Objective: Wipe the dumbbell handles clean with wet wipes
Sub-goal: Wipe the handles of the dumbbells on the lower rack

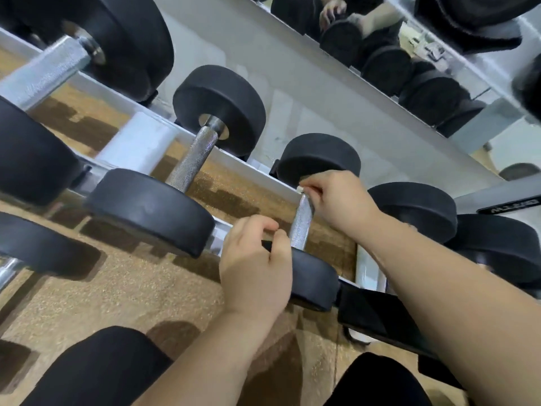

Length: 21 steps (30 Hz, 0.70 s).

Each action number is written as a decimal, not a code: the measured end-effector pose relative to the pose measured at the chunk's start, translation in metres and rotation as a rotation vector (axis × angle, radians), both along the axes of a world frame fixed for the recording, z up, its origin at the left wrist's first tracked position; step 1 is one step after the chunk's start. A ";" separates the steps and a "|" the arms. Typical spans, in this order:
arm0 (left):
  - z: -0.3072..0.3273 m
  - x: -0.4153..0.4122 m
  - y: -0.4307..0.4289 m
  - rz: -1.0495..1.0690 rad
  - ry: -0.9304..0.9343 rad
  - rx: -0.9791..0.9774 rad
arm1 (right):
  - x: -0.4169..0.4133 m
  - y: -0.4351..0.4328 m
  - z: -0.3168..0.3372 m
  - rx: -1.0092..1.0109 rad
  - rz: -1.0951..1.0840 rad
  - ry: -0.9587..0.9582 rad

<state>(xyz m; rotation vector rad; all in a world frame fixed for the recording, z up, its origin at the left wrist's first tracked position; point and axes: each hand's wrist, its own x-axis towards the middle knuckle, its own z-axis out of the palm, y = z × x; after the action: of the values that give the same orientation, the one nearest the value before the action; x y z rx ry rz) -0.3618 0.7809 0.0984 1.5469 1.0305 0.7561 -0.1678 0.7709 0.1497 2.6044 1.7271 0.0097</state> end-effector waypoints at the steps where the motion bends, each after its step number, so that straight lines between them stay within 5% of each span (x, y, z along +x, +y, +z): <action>1: -0.005 -0.003 0.001 -0.014 -0.015 0.002 | -0.002 -0.001 0.001 -0.008 -0.007 0.026; 7: -0.013 -0.006 0.010 -0.151 -0.077 0.062 | -0.027 0.001 0.016 -0.403 0.249 0.163; 14: -0.017 -0.011 0.018 -0.219 -0.149 0.024 | -0.007 0.010 0.003 -0.180 0.086 -0.099; 21: -0.021 -0.009 0.017 -0.181 -0.072 0.080 | -0.040 -0.020 0.017 -0.365 0.324 0.292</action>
<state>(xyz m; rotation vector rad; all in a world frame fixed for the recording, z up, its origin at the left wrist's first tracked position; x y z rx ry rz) -0.3704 0.7983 0.0771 1.6450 0.8037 0.7282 -0.2080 0.7512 0.1671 2.1283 1.9925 -0.6448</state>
